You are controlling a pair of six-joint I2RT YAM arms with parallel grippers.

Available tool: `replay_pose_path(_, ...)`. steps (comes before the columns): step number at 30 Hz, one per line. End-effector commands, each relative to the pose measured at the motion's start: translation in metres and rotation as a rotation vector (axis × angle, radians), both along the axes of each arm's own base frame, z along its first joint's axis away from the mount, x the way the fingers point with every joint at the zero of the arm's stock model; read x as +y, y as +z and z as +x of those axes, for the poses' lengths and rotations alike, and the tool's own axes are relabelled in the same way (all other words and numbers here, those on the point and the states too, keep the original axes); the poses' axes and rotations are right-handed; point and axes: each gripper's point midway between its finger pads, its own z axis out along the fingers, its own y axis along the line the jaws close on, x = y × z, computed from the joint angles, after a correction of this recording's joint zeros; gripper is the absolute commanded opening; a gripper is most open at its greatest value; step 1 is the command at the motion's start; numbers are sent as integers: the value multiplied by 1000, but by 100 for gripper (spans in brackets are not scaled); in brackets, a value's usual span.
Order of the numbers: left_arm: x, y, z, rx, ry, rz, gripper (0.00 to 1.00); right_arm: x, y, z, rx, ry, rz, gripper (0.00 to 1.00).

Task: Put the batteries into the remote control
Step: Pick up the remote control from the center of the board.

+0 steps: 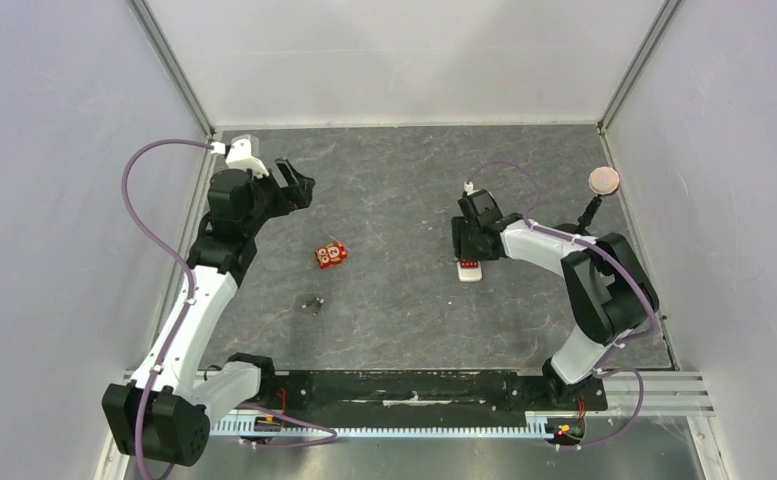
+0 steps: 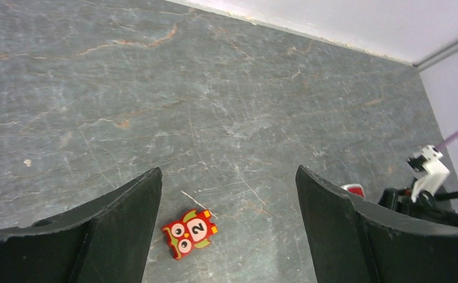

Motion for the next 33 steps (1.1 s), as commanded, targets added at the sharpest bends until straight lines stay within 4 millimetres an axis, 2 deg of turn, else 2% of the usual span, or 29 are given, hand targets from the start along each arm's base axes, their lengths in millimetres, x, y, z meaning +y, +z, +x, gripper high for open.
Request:
replay_pose_path(1, -17, 19, 0, -60, -104, -19, 89, 48, 19, -4, 31, 185, 203, 28)
replay_pose_path(4, -26, 21, -4, -74, -146, -50, 89, 93, 56, -8, 8, 363, 376, 25)
replay_pose_path(6, -33, 26, -7, -100, -183, -81, 89, 123, 88, -16, -15, 483, 505, 24)
replay_pose_path(9, -49, 40, -17, -155, -287, -110, 89, 165, 153, -32, -68, 659, 704, 22)
replay_pose_path(11, -60, 51, -29, -212, -401, -42, 89, 182, 198, -40, -115, 734, 802, 23)
replay_pose_path(14, -66, 72, -42, -285, -482, 12, 93, 198, 260, -51, -182, 809, 954, 23)
replay_pose_path(19, -86, 117, -73, -424, -668, 42, 95, 207, 334, -77, -237, 917, 1196, 23)
replay_pose_path(24, -88, 169, -80, -440, -630, -124, 95, 198, 389, -108, -290, 1003, 1405, 23)
replay_pose_path(26, -96, 191, -90, -462, -679, -243, 95, 192, 406, -120, -296, 1031, 1489, 23)
replay_pose_path(29, -109, 211, -113, -516, -809, -362, 95, 182, 425, -138, -278, 1088, 1612, 23)
replay_pose_path(30, -111, 216, -122, -544, -848, -371, 95, 180, 429, -143, -260, 1099, 1644, 23)
replay_pose_path(33, -113, 217, -127, -565, -887, -331, 96, 177, 436, -151, -249, 1135, 1681, 23)
